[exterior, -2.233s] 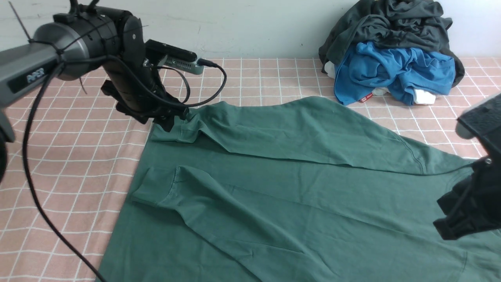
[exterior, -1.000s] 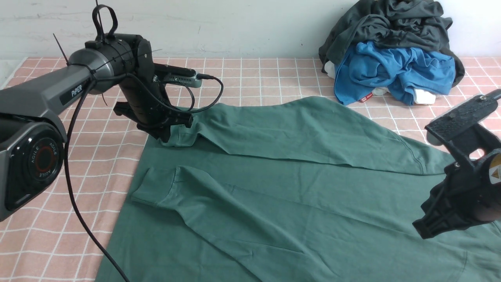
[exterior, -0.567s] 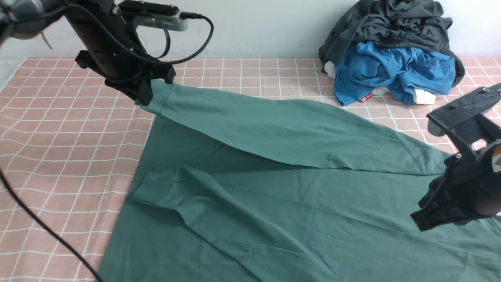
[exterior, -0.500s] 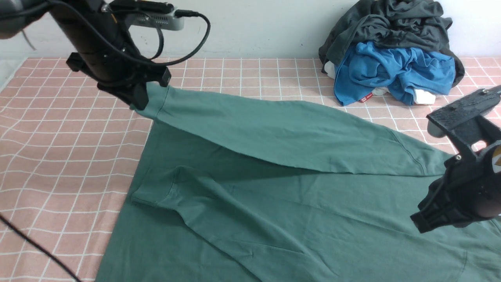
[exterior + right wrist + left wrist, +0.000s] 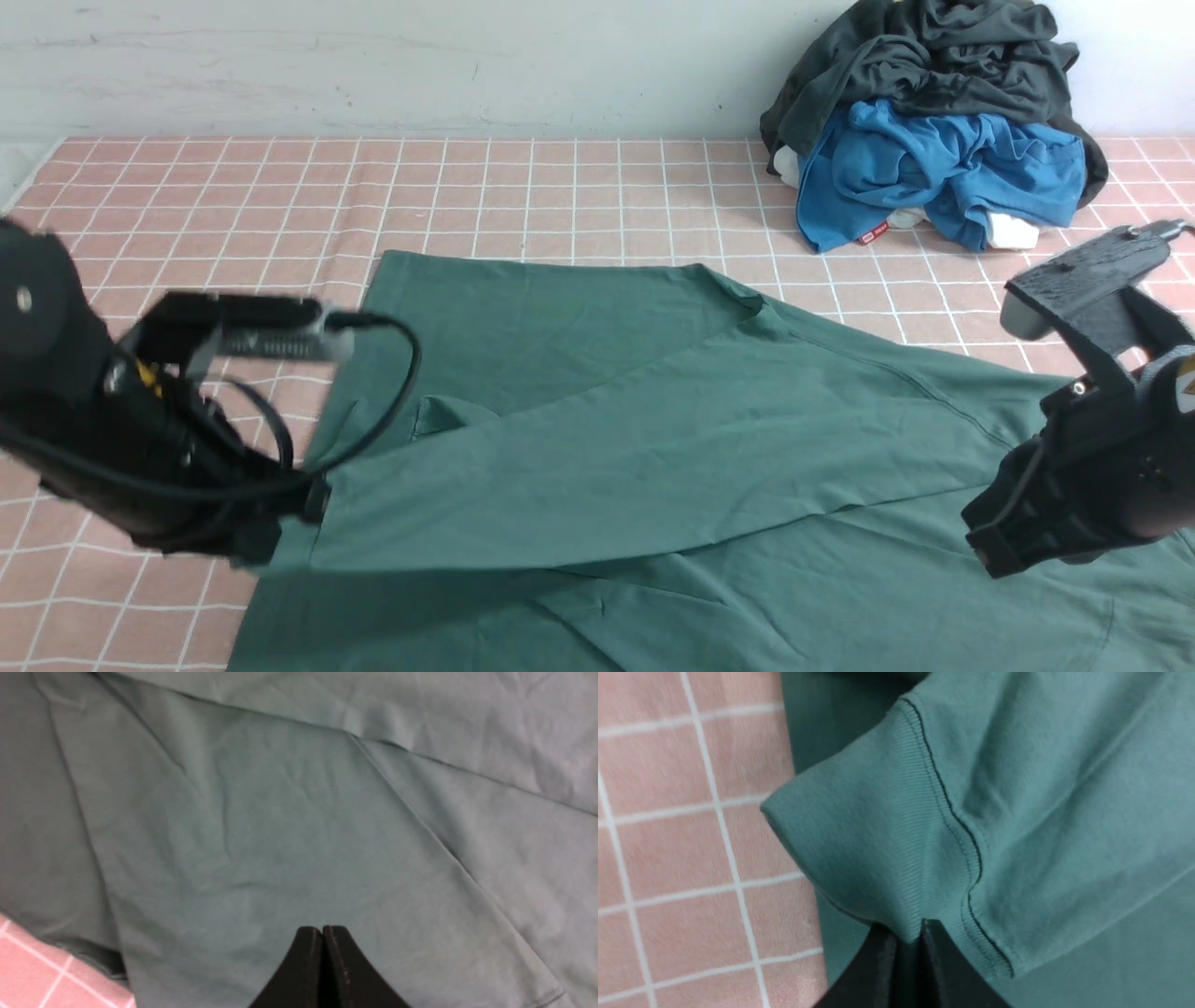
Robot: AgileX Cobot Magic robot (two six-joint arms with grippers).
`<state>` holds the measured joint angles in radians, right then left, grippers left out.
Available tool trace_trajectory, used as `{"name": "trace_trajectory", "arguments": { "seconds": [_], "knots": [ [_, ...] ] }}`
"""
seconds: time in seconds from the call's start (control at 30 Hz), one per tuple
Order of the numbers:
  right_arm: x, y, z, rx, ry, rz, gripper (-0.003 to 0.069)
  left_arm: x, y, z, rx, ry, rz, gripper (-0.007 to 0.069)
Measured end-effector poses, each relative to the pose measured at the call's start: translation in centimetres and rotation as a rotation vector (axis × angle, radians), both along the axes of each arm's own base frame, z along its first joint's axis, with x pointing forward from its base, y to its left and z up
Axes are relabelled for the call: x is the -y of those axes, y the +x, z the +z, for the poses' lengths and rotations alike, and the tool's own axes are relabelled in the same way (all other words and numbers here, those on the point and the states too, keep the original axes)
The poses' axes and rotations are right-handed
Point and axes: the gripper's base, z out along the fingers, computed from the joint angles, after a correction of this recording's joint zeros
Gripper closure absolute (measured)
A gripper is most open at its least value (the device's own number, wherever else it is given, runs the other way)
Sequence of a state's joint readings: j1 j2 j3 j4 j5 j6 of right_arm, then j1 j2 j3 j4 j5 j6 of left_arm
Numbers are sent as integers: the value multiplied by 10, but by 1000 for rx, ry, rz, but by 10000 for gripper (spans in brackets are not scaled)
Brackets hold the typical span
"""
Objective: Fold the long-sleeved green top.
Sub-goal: Use the left arm to drag and drop the cuff onto the cuff closest to the left arm, then use both arms simultaneously to clamp the lower edge of the clothing fabric
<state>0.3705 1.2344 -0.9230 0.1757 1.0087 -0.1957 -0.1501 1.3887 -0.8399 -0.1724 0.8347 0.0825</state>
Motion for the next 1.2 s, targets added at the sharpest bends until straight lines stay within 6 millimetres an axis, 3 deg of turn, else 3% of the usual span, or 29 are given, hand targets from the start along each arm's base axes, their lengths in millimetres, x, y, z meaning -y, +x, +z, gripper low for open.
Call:
{"name": "trace_trajectory", "arguments": {
  "seconds": [0.1,0.23,0.43,0.57,0.7,0.73,0.83,0.93,1.07,1.2],
  "knots": [
    [0,-1,0,-12,2,9,673,-2,-5,-16,-1,12,-10,578],
    [0,-6,-1,-62,-10,19,673,-3,-5,-22,-5,33,-43,518],
    [-9,-34,6,-154,-34,125,673,0,-7,-20,-27,34,-101,242],
    [-21,-52,15,-123,-22,207,673,13,-20,-9,-53,46,-238,171],
    [-26,-73,28,-73,16,261,673,32,-41,1,-76,77,-448,154],
    [-26,-82,33,-55,31,280,673,42,-53,0,-110,100,-570,153],
    [-24,-91,40,-28,49,301,673,51,-68,-10,-152,132,-729,153],
    [-19,-97,45,3,57,305,673,57,-90,-35,-199,199,-964,153],
    [-15,-97,46,34,28,310,673,60,-95,-58,-135,276,-1119,153],
    [-13,-95,46,48,6,313,673,62,-89,-70,-95,306,-1144,153]
  ]
}}
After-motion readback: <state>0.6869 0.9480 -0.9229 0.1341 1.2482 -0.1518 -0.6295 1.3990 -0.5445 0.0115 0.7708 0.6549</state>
